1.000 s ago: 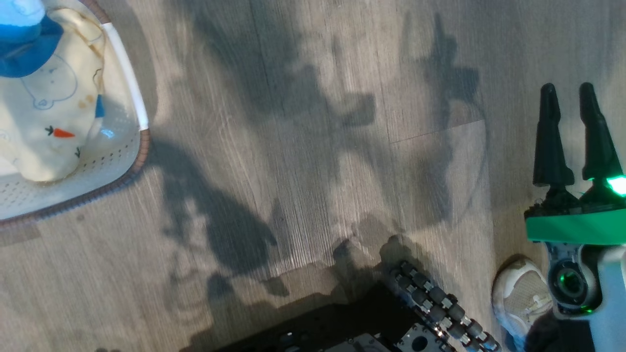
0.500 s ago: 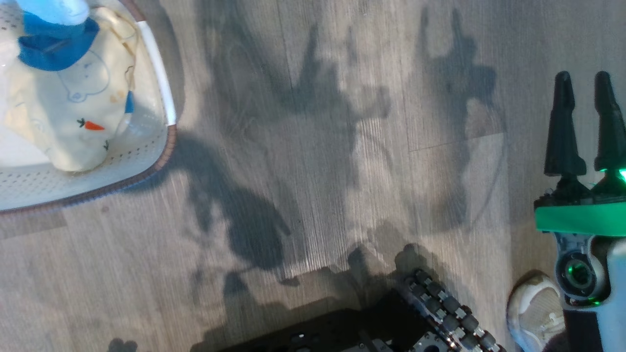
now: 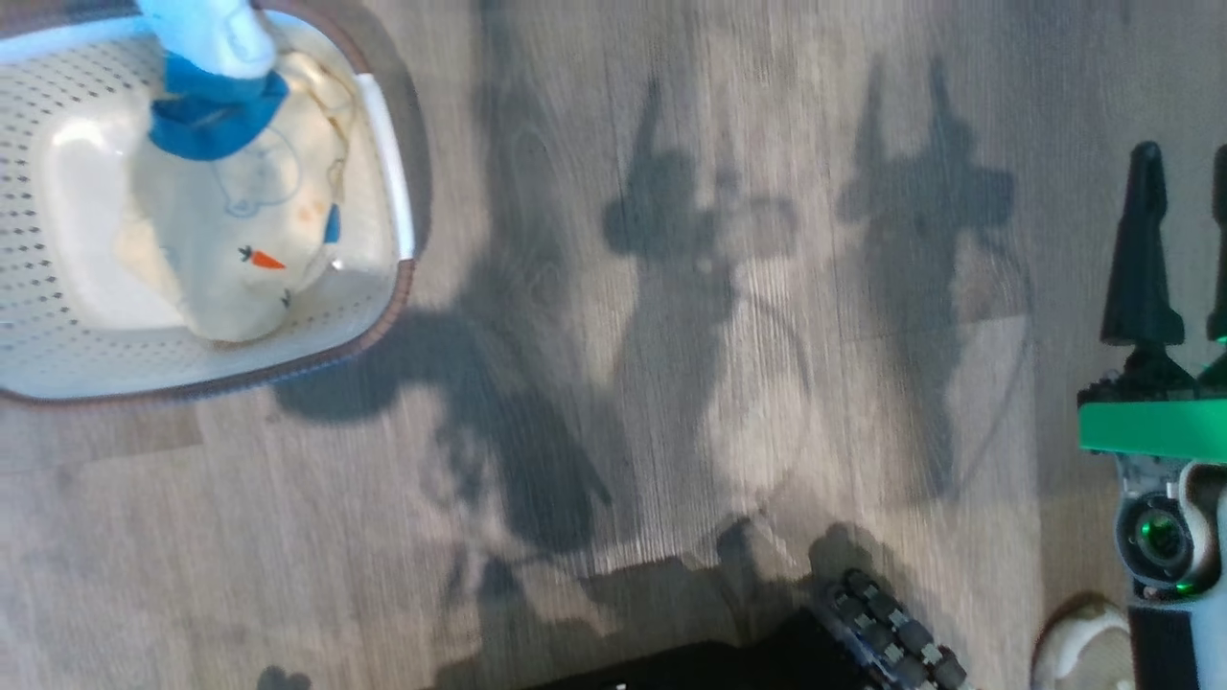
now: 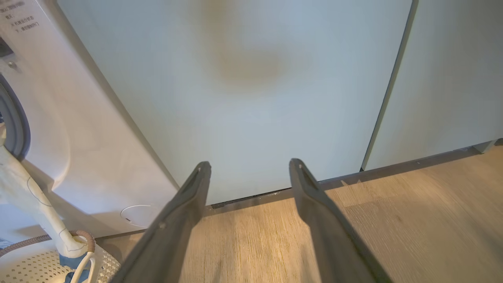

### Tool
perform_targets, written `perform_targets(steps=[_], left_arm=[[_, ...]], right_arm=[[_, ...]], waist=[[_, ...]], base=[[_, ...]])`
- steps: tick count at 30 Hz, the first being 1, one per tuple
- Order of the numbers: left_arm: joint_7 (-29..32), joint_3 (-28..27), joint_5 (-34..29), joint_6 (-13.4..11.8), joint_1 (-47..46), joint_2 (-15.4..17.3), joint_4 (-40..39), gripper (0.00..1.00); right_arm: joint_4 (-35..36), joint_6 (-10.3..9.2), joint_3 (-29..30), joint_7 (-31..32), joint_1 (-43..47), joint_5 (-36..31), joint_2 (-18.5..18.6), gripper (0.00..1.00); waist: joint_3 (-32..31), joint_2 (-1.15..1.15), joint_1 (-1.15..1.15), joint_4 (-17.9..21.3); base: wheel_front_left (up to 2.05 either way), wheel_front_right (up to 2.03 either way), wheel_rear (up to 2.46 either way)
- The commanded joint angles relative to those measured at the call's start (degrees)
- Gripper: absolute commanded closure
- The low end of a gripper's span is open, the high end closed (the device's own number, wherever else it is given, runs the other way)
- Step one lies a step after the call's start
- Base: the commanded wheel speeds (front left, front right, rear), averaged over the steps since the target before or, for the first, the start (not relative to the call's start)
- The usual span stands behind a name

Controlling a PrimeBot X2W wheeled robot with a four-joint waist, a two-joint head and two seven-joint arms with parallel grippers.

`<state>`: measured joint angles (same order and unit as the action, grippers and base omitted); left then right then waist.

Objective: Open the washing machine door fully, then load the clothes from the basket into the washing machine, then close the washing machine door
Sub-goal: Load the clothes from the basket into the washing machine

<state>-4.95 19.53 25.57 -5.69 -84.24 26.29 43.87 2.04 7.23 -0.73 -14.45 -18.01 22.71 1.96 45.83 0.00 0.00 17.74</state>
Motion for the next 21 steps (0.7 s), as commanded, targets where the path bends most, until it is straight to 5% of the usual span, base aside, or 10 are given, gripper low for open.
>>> perform_targets(steps=[1,13,21], left_arm=[[-1.2,-1.3,0.6,-0.9,3.1,2.0,-3.6,0.00],[-5.6,-2.0,3.8,-5.7,26.1,-0.1,-21.3,0.00],[-6.3,-1.6,4.1,-11.1,41.9,-0.8,-33.4,0.00]], right_arm=[[1.4,0.25,0.1,-0.5,2.1,-0.7,0.9,0.00],[2.1,0.25,2.5,-0.5,5.2,-4.1,0.9,0.00],[1.5,0.25,2.6,-0.5,7.2,-6.9,0.9,0.00]], waist=[[-2.0,0.00,0.00,-1.4],[-8.7,0.00,0.00,-5.6],[-13.5,0.00,0.00,-7.9]], base=[[0.00,0.00,0.00],[0.00,0.00,0.00],[0.00,0.00,0.00]])
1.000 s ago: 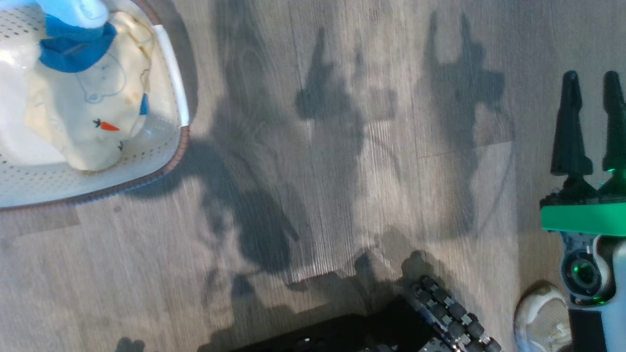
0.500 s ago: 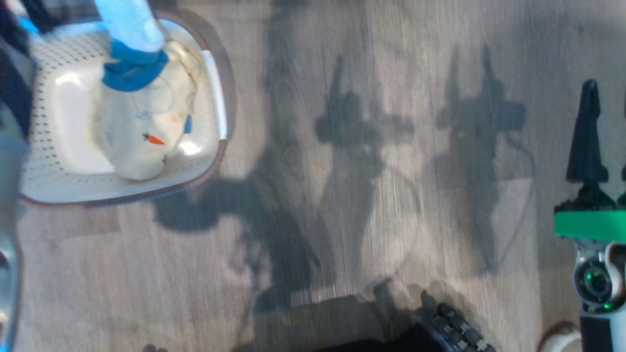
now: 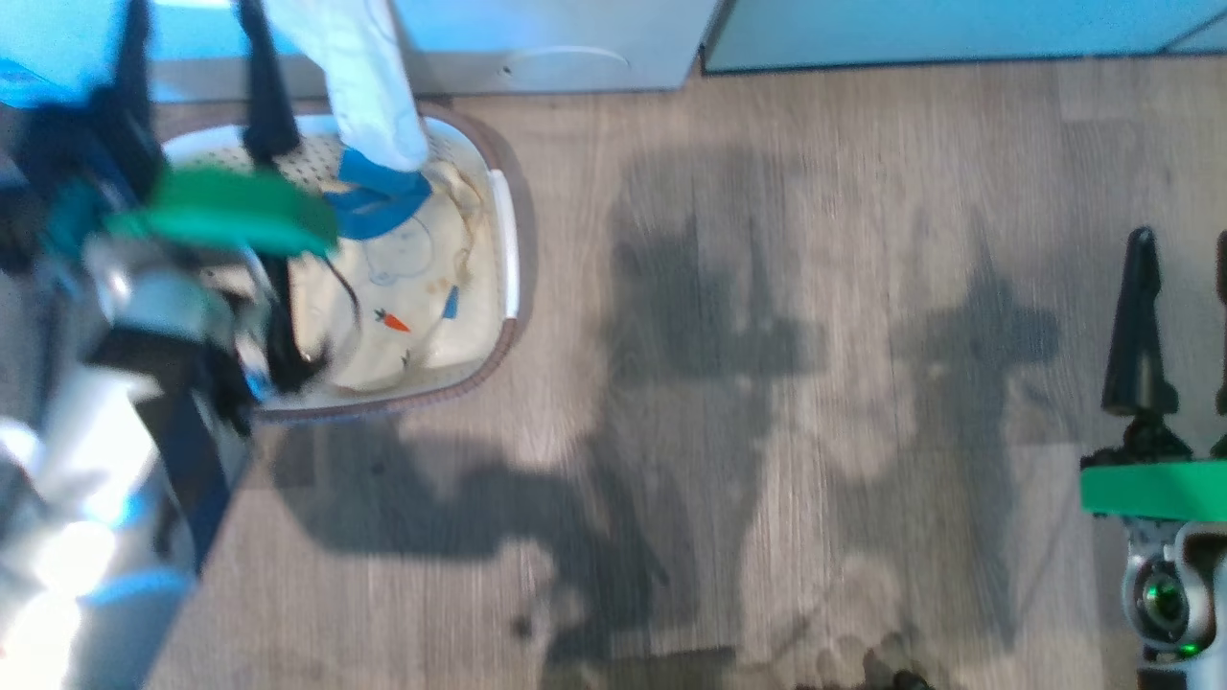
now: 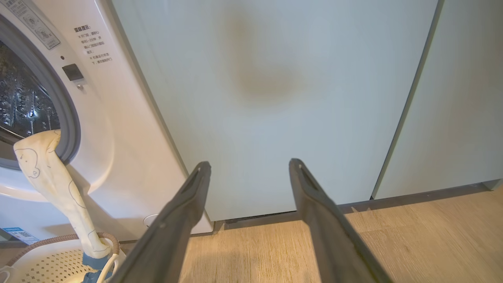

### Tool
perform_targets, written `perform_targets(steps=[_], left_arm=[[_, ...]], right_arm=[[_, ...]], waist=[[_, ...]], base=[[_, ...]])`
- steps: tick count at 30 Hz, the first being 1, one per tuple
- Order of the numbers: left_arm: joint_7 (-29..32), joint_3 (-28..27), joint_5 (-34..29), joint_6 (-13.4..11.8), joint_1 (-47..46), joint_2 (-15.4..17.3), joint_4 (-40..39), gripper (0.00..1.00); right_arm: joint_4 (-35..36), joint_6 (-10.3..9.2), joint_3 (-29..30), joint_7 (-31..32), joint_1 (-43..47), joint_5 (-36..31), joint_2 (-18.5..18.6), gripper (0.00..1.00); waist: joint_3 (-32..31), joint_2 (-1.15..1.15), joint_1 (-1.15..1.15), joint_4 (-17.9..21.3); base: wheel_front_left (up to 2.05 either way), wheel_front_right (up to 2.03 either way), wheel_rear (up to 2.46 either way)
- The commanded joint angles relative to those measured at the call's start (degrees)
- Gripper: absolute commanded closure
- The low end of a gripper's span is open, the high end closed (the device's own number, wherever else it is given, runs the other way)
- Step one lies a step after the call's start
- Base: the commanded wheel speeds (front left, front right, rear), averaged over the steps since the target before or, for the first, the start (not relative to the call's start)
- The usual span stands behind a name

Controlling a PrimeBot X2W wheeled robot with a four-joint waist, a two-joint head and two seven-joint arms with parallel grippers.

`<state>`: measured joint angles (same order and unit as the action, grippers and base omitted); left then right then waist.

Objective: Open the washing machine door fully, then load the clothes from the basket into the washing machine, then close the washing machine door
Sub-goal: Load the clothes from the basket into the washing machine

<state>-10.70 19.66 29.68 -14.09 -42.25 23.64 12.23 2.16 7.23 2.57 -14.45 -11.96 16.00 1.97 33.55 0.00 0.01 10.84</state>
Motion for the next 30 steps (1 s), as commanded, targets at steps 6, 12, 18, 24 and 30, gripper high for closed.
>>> perform_targets(steps=[6,12,18,24,30], left_arm=[[-1.3,-0.2,-0.4,-6.1,10.1,0.5,-8.1,0.00],[-2.1,1.1,-0.4,-8.0,17.2,-1.0,-11.4,0.00],[-2.5,2.3,0.0,-8.4,21.1,-1.9,-12.5,0.00],[-3.0,3.4,0.2,-8.3,24.0,-2.9,-12.0,0.00],[-3.2,3.9,0.3,-8.1,24.9,-3.3,-11.4,0.00]], right_arm=[[0.2,0.25,-1.3,-0.5,2.6,-2.3,0.9,0.00],[-0.8,0.25,-2.2,-0.5,3.1,-4.0,1.1,0.00],[-2.0,0.25,-2.5,-0.5,3.2,-4.6,1.7,0.00],[-3.1,0.25,-2.9,-0.5,4.1,-5.0,1.8,0.00],[-3.1,0.25,-3.3,-0.5,4.6,-5.2,1.9,0.00]], waist=[[-4.5,0.00,-0.01,-2.6],[-7.5,0.00,-0.01,-4.0],[-9.6,0.00,-0.01,-5.3],[-12.0,0.00,-0.01,-6.1],[-12.6,0.00,-0.01,-6.4]], base=[[0.00,0.00,0.00],[0.00,0.00,0.00],[0.00,0.00,0.00],[0.00,0.00,0.00],[0.00,0.00,0.00]])
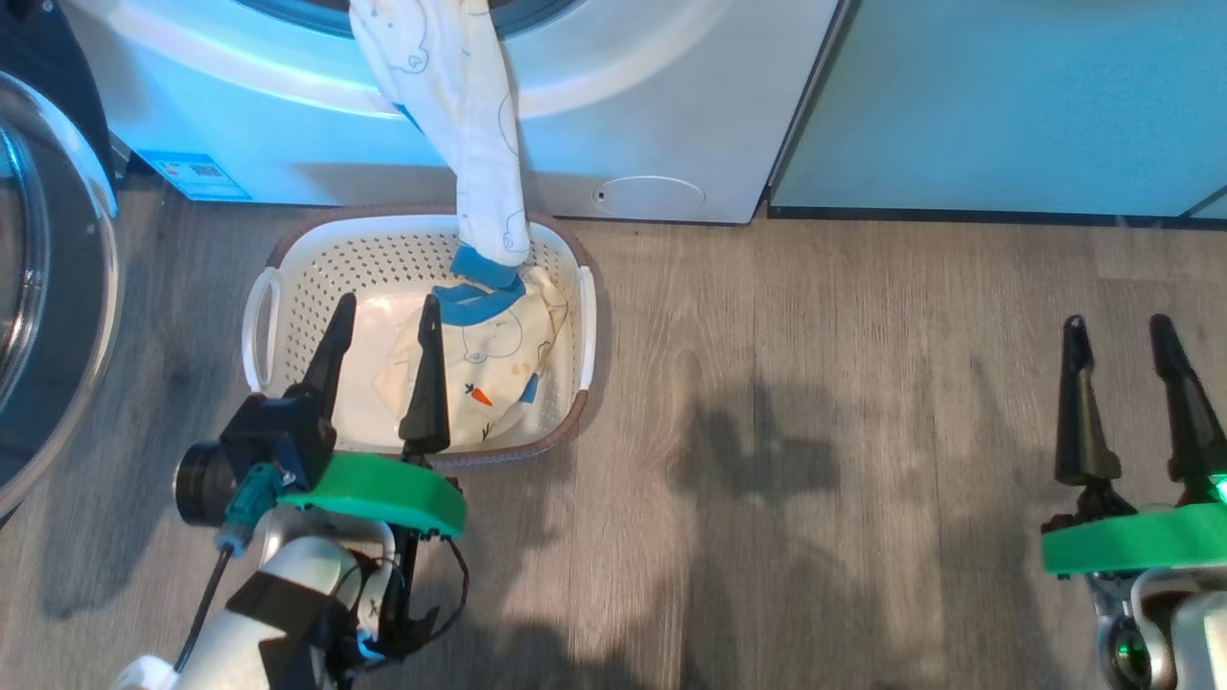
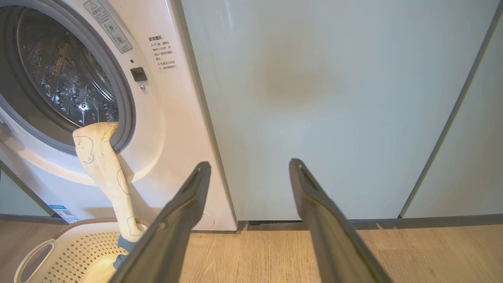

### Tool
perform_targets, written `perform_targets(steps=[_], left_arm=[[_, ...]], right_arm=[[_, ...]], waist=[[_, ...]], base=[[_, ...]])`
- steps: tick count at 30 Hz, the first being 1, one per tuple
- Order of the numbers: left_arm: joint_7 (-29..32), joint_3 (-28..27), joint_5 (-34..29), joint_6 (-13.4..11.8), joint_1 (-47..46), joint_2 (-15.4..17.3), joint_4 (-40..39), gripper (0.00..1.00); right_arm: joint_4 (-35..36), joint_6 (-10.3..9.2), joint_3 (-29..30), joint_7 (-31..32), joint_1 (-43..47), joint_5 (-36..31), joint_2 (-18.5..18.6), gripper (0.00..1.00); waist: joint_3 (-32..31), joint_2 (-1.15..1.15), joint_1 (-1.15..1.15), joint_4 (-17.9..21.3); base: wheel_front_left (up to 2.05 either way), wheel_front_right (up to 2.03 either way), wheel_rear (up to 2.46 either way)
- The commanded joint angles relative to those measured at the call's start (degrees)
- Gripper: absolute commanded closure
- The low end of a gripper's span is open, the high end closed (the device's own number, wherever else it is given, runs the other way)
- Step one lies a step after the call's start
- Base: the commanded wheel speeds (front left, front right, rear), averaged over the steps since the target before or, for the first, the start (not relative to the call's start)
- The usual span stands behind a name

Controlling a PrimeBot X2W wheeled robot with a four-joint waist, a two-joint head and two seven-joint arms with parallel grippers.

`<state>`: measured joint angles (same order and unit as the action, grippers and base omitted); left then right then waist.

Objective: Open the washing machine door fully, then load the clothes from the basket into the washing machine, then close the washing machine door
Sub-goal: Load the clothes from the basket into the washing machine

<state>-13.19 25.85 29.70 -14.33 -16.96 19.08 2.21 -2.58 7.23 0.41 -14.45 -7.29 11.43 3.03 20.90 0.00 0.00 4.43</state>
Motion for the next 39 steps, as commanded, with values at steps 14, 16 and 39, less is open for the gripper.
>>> perform_targets(steps=[14,16,39], left_arm=[[-0.9,-1.9,0.8,-7.4,-1.0,0.7,0.4,0.00],[-0.8,-1.8,0.9,-7.4,-1.3,0.6,0.7,0.00],[1.4,-3.2,4.8,0.9,-21.5,-0.8,23.3,0.00]], right_arm=[[1.8,0.25,-1.5,-0.5,-0.2,-0.4,0.9,0.00],[1.8,0.25,-1.6,-0.5,-0.3,-0.3,0.9,0.00],[4.0,0.25,-3.9,-0.5,-6.6,2.8,0.3,0.00]], waist=[[0.7,0.00,0.00,0.1],[1.1,0.00,0.00,0.1],[15.7,0.00,0.00,5.2]], base=[[0.00,0.00,0.00],[0.00,0.00,0.00],[0.00,0.00,0.00]])
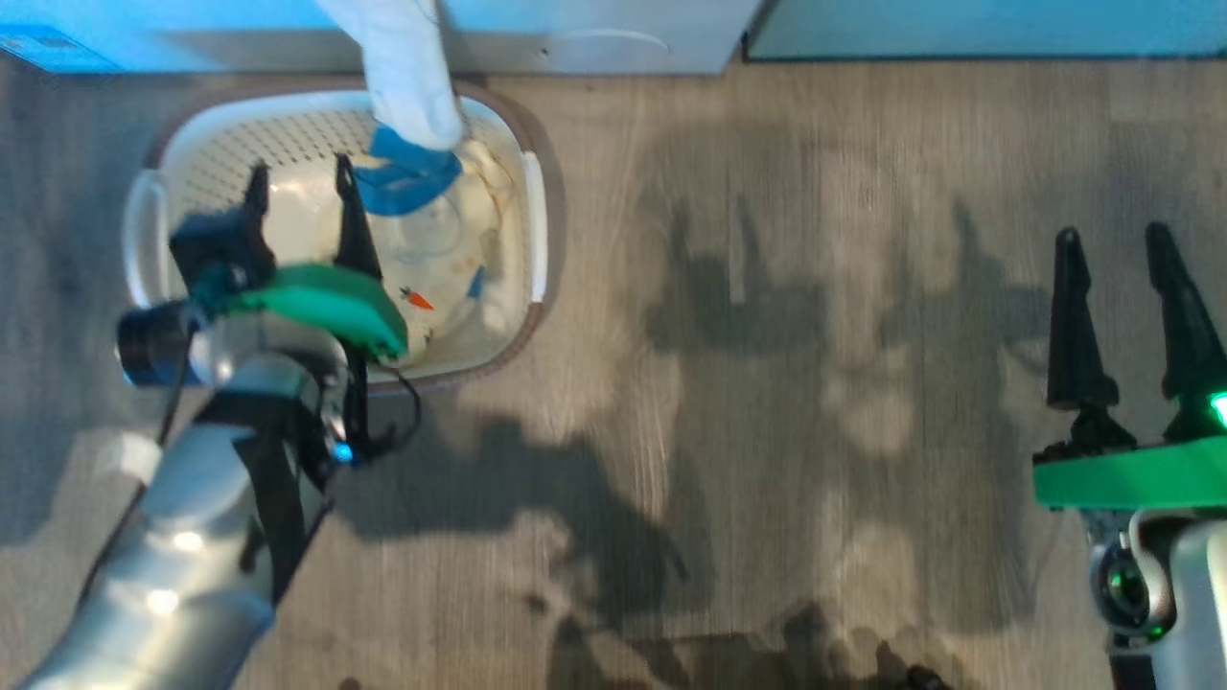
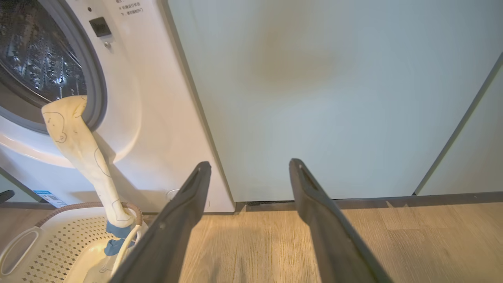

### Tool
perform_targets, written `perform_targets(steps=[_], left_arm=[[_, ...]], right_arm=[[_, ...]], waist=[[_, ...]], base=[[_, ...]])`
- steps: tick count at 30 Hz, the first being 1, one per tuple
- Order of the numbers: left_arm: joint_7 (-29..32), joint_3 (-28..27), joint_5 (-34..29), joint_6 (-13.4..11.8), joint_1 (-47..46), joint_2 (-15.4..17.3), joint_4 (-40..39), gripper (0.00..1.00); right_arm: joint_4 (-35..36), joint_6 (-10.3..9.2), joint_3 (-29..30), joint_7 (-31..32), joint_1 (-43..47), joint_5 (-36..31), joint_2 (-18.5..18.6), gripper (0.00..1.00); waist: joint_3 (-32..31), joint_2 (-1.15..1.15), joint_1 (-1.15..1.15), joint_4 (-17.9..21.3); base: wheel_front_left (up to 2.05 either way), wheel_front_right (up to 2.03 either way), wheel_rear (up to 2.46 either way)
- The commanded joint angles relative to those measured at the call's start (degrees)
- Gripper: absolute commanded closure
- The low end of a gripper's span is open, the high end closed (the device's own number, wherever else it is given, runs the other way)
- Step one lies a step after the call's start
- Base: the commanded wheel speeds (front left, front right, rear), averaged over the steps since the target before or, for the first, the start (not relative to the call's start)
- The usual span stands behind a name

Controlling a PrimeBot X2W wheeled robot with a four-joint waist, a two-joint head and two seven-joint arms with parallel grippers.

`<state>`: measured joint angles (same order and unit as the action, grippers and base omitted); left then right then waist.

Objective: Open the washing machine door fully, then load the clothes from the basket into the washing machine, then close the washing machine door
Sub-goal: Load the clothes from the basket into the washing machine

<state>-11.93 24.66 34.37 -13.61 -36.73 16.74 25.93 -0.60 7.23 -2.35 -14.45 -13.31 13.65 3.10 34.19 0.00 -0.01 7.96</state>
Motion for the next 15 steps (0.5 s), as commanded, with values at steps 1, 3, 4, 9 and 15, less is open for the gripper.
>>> perform_targets(steps=[1,3,4,9,15], left_arm=[[0.3,-2.0,0.3,0.9,-3.2,1.6,1.2,0.00],[0.6,-2.1,0.5,2.1,-6.0,1.8,4.5,0.00],[0.7,-2.2,0.7,2.8,-7.5,1.8,6.1,0.00],[1.2,-2.5,1.1,5.0,-12.9,2.5,12.2,0.00],[2.2,-2.2,0.7,7.8,-21.9,3.4,20.1,0.00]], right_arm=[[2.0,0.25,-1.3,-0.5,-0.9,0.8,0.2,0.00],[2.1,0.25,-1.6,-0.5,-1.6,1.2,0.1,0.00],[2.1,0.25,-1.8,-0.5,-1.9,1.4,0.1,0.00],[2.0,0.25,-2.8,-0.5,-3.2,2.4,-0.1,0.00],[1.8,0.25,-3.8,-0.5,-5.1,4.3,-0.2,0.00]], waist=[[3.1,0.00,0.01,2.1],[4.6,0.00,0.01,2.9],[5.4,0.00,0.01,3.3],[8.0,0.00,0.01,5.3],[11.9,0.00,0.01,8.5]], base=[[0.00,0.00,0.00],[0.00,0.00,0.00],[0.00,0.00,0.00],[0.00,0.00,0.00],[0.00,0.00,0.00]])
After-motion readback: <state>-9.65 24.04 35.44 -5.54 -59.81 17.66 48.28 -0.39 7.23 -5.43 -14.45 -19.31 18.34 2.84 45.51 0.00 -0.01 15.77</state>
